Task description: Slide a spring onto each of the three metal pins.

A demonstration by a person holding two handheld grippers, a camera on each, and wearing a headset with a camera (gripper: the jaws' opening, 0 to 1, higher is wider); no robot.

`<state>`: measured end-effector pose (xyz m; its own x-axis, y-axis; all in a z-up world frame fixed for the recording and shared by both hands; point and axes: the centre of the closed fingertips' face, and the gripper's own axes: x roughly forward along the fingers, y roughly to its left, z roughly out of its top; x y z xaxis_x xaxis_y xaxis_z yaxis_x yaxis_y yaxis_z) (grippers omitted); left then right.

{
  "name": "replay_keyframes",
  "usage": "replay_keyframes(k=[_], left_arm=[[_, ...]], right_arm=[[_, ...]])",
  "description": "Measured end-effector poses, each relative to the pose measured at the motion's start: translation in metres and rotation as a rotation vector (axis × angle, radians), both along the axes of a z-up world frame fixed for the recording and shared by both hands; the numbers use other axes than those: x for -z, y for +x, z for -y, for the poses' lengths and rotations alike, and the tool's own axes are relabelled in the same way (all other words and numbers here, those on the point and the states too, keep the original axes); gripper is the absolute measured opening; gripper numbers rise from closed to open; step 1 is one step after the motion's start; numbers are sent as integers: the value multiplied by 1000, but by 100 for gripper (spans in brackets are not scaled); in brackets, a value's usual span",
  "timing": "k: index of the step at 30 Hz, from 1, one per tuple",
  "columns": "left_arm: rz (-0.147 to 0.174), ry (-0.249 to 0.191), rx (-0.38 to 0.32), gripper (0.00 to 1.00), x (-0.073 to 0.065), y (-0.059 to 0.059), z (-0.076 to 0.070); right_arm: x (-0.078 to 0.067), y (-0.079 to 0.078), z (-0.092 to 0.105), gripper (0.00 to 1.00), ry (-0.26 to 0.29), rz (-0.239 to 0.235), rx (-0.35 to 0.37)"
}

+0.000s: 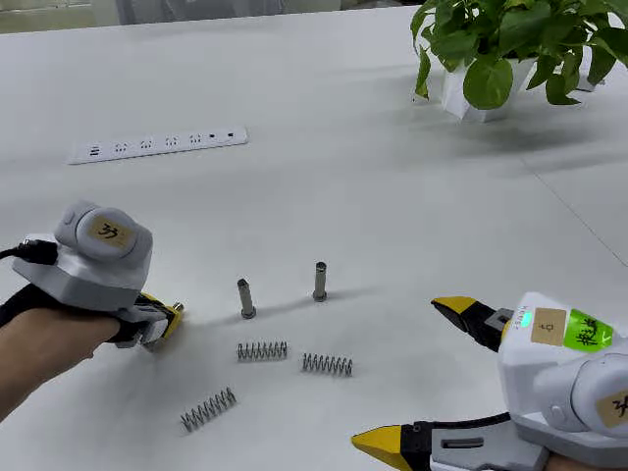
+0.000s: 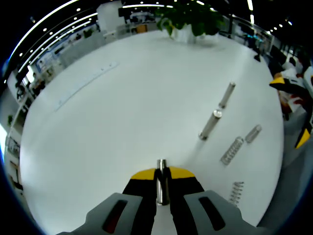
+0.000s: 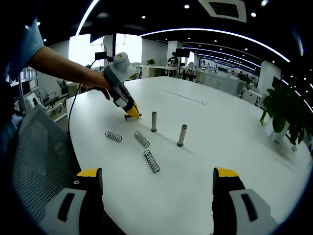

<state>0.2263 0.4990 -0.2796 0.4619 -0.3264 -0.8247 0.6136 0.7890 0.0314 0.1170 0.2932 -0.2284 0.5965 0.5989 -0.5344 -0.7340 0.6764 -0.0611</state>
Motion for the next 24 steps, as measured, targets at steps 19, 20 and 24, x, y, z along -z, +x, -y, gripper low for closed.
replay_keyframes(k=[19, 20, 24], left_arm=[[32, -51, 8, 7, -23, -3, 6], [32, -53, 7, 7, -24, -5, 6], [40, -58, 5, 7, -27, -7, 4]], right_arm=[[1, -1, 0, 94, -3, 0, -6], [1, -1, 0, 94, -4, 1, -5], [1, -1, 0, 94, -2, 1, -5]])
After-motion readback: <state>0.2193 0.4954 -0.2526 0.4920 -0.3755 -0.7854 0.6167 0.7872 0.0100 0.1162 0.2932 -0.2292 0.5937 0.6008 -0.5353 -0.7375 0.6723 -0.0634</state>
